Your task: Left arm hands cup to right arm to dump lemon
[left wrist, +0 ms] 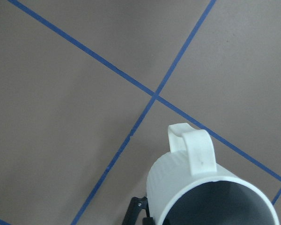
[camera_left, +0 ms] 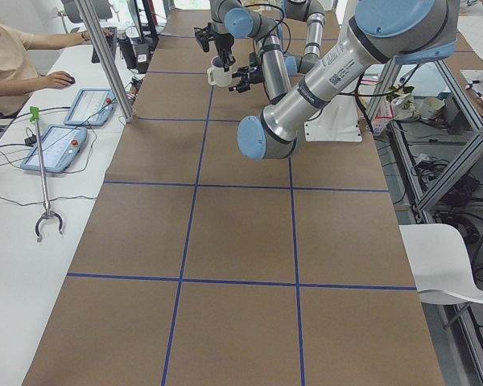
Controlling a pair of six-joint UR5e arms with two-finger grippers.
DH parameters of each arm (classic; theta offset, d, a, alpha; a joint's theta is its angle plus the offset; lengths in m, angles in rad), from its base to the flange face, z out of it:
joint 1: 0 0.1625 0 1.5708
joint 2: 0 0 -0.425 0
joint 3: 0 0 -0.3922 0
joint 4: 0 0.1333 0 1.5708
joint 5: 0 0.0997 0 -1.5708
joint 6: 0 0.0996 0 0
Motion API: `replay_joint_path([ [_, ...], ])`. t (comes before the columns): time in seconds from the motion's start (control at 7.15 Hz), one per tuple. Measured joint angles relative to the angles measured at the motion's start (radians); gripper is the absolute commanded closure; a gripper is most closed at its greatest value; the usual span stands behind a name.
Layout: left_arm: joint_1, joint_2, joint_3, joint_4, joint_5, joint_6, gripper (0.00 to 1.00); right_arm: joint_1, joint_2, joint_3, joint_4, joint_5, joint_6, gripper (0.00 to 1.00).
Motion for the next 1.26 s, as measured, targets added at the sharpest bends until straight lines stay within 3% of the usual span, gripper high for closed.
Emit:
replay_joint_path([
  [0.28,-0.053,0.224,-0.106,-0.007,0.0,0.251,1.0,0.073,-0.033,0.014,0.085,0.206,-0.063,0.0],
  [0.7,-0.135,0.521,-0.16,-0.13,-0.002,0.594,1.0,0.267,-0.108,0.052,0.093,0.602,-0.219,0.0],
  [0.98,-0.211,0.684,-0.16,-0.2,-0.023,0.855,1.0,0.428,-0.137,0.054,0.047,0.883,-0.323,0.0],
  [1.26,-0.251,0.765,-0.113,-0.238,-0.036,1.054,1.0,0.564,-0.174,0.072,-0.044,1.088,-0.459,0.0],
])
